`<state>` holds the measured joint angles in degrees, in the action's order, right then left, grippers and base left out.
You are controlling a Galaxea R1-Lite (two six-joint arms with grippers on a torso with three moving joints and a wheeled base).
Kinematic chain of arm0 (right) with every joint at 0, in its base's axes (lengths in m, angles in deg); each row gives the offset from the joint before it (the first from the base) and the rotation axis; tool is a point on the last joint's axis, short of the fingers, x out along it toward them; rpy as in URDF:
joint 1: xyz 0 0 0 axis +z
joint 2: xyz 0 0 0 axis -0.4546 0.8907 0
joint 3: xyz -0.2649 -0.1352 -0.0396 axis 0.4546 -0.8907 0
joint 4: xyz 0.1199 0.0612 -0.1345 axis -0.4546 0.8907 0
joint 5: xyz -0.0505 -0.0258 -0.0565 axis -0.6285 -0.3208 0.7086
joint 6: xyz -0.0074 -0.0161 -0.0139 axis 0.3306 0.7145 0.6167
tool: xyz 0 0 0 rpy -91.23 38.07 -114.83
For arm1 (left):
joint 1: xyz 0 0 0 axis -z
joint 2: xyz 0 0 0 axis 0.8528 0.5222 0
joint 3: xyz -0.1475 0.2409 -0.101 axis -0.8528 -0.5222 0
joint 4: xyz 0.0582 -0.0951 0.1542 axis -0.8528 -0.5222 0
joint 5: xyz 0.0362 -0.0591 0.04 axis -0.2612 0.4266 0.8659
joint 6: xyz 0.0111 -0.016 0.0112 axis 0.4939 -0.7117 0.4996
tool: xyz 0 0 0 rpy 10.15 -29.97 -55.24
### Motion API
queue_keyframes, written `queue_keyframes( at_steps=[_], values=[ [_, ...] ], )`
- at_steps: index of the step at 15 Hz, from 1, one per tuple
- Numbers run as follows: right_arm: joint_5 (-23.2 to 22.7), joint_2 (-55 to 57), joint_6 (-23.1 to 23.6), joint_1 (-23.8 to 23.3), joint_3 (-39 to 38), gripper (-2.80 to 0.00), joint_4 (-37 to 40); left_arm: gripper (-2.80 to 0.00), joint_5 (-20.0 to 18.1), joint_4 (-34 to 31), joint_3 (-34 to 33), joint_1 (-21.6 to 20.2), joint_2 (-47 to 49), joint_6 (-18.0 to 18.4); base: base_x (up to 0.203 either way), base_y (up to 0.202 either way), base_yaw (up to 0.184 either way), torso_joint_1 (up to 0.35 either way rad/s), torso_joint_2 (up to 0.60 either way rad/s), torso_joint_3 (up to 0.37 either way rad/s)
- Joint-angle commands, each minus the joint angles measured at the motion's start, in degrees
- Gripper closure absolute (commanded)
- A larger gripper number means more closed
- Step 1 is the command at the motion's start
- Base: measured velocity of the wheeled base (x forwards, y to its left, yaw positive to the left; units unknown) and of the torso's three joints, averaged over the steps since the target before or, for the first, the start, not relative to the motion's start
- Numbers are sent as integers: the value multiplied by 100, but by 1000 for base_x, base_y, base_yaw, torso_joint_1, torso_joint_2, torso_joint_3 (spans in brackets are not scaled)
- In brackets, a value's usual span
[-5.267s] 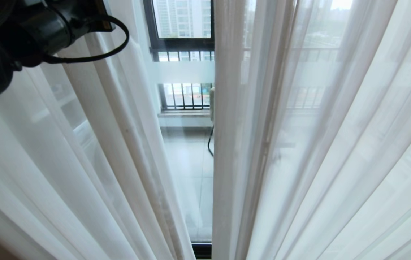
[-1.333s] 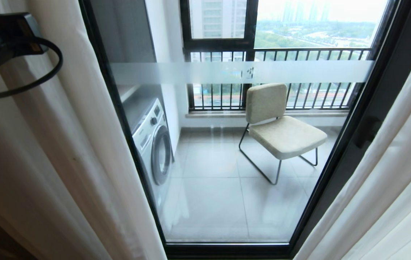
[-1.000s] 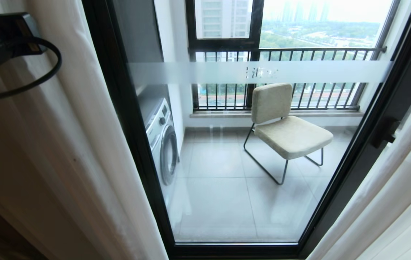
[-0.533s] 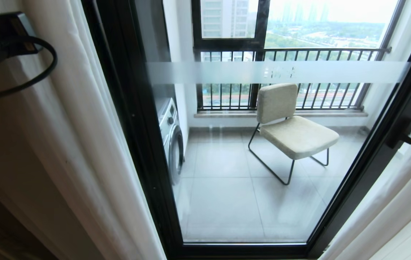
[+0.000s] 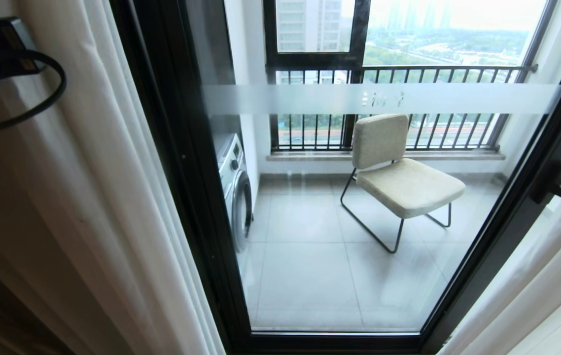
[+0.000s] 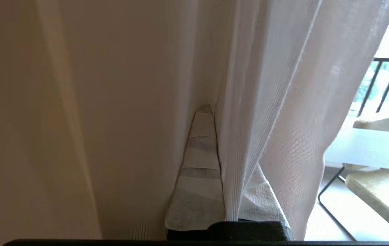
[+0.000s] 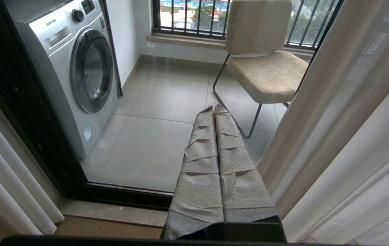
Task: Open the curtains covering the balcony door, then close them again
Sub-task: Pull the inner curtains open on both sides
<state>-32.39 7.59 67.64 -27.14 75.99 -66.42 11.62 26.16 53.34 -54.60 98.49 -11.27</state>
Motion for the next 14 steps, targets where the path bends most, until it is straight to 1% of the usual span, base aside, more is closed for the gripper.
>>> queue_keyframes(
  at_steps=[1, 3, 8, 11, 13, 14],
  values=[
    [-4, 0, 5, 1, 0, 0, 0, 0, 5, 34, 9, -203, -41, -59, 0, 0, 0, 0, 0, 0],
    [-4, 0, 5, 1, -1, 0, 0, 0, 7, 35, 21, -429, -42, -258, 0, 0, 0, 0, 0, 0],
    [-4, 0, 5, 1, -1, 0, -1, 0, -7, -19, 30, -1114, -48, -470, 0, 0, 0, 0, 0, 0],
    [-4, 0, 5, 1, 0, 0, 0, 0, -45, -59, 21, -1722, -8, -602, 0, 0, 0, 0, 0, 0],
    [-4, 0, 5, 1, -4, 0, 0, 0, -243, -226, 29, -2139, -8, -629, 0, 0, 0, 0, 0, 0],
    [-4, 0, 5, 1, 4, 0, 0, 0, -429, -307, 36, -2295, -7, -703, 0, 0, 0, 0, 0, 0]
  ],
)
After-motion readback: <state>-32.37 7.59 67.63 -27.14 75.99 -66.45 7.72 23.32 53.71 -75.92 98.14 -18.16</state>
